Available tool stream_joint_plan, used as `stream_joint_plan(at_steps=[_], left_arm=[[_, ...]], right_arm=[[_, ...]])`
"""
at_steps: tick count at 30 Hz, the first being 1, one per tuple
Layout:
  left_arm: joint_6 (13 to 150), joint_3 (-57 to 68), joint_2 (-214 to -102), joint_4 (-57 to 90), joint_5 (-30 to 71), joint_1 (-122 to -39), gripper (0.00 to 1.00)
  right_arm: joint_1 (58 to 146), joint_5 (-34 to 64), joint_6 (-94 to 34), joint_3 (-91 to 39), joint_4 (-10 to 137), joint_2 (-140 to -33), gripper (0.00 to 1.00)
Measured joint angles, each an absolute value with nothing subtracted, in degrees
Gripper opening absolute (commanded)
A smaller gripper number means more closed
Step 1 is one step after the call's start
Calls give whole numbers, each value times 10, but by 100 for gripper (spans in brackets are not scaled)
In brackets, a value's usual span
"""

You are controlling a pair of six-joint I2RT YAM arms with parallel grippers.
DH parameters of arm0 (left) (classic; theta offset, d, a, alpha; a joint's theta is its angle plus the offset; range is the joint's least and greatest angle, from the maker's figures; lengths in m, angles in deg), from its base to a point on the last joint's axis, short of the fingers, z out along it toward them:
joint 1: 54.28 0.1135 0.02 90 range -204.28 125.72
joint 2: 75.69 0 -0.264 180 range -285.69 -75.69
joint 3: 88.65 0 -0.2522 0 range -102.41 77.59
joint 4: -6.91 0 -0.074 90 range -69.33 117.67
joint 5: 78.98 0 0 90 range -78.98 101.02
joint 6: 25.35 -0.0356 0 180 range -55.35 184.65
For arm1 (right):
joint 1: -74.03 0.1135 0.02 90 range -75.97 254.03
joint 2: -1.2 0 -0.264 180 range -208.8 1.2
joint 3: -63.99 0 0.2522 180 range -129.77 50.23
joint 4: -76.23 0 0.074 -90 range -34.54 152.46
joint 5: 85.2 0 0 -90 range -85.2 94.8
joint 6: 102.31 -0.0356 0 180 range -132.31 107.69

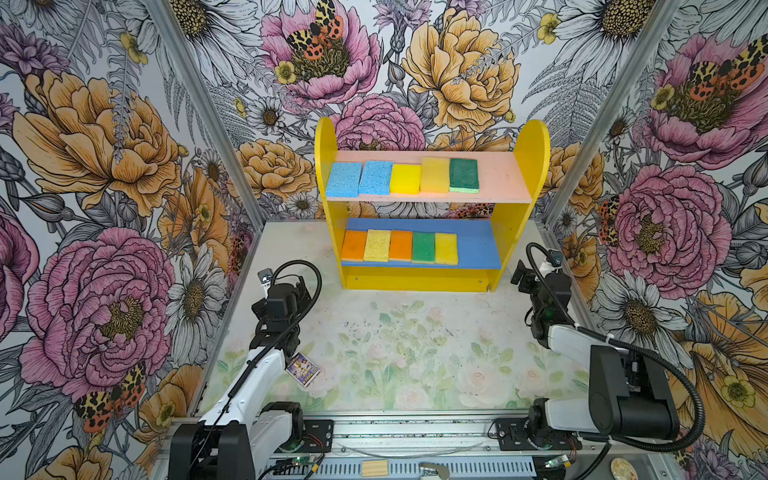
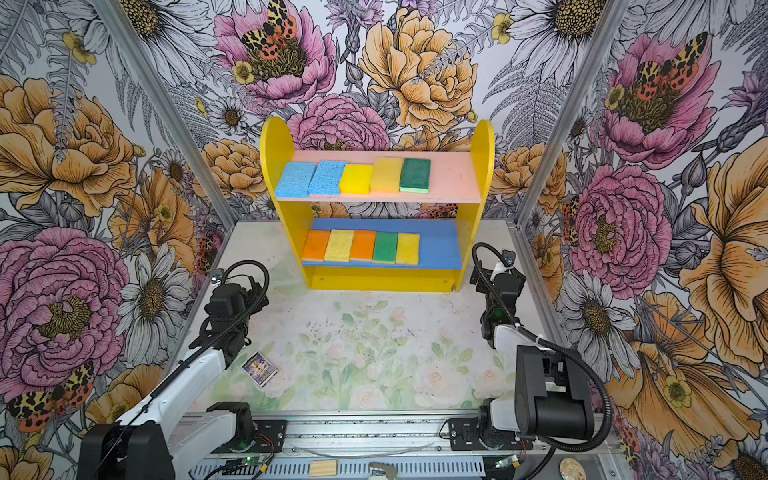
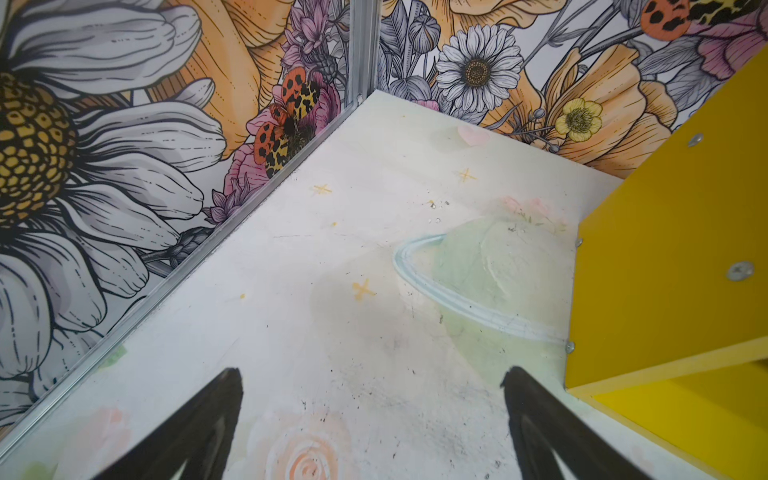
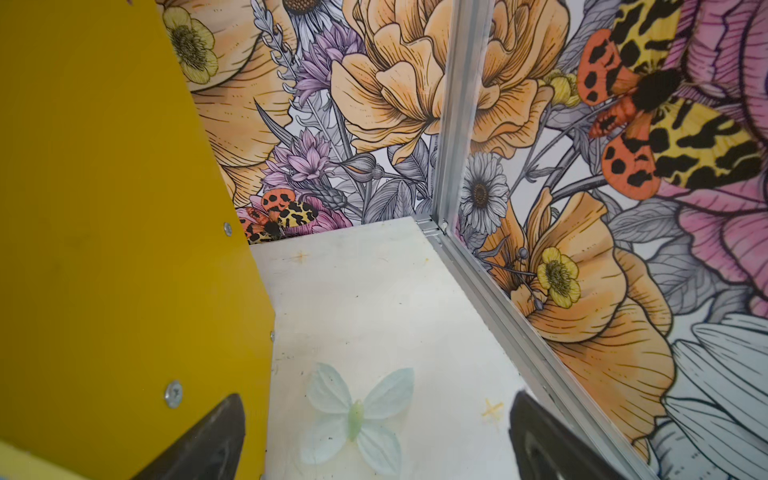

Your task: Place and organize the cleaning sponges onto the shelf

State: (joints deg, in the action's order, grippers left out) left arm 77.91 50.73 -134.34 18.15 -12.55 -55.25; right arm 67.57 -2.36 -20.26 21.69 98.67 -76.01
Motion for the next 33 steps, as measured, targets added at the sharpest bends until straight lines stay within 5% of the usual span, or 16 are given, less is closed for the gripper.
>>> stream_joint_plan(at_steps=[10,33], left_arm=[[767,522,-1405,87,-116,-530,99],[671,518,-1602,-165,17,-530,99]], right_arm=[[676,16,-209,215,926,-744,99],[681,66,-201,269,1040,-825,99]])
